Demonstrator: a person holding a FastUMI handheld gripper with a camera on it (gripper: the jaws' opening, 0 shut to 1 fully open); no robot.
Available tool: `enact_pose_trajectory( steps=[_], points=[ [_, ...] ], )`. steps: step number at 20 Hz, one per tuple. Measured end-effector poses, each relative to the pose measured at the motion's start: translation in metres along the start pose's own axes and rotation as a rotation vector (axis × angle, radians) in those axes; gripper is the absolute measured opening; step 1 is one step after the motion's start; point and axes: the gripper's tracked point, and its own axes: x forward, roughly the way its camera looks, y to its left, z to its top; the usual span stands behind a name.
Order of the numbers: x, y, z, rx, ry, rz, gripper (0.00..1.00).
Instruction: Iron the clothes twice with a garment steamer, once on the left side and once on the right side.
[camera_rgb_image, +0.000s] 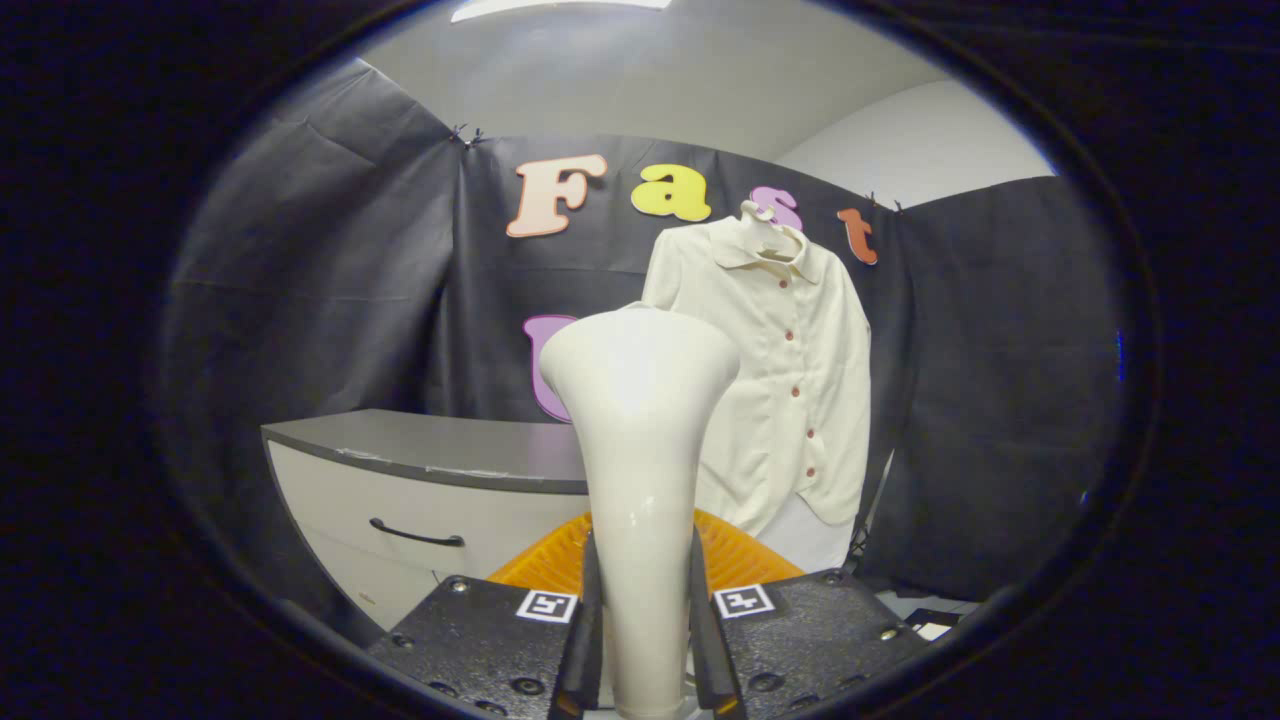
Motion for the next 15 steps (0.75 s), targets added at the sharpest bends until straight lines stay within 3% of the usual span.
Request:
enact_pose_trajectory(
  steps=[15],
  points=[
    [-0.025,0.024,-0.022,-0.009,-0.027,-0.014,0.36]
  ],
)
